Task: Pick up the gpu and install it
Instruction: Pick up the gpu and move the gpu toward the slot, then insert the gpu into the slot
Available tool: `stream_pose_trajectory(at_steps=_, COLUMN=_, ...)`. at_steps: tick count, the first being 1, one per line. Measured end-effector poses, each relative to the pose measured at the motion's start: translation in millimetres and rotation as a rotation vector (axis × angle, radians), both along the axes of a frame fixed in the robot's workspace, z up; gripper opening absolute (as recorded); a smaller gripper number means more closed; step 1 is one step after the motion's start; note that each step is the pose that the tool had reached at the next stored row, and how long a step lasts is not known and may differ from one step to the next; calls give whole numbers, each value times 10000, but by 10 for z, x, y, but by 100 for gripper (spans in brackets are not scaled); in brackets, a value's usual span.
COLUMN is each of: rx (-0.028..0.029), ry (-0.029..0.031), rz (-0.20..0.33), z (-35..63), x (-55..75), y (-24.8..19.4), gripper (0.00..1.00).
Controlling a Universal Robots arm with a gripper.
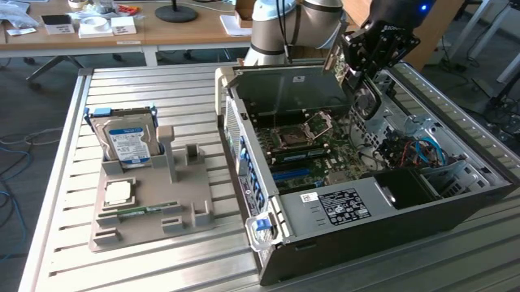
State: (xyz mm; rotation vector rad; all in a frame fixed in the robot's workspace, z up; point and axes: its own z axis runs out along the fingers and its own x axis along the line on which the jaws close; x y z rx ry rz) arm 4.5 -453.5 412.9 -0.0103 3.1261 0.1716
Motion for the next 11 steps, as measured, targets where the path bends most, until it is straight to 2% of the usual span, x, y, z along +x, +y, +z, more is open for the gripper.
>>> stream_pose_trajectory(at_steps=11, rx=0, ry=0, rz=0, z=0, x=20, y=0, gripper=27)
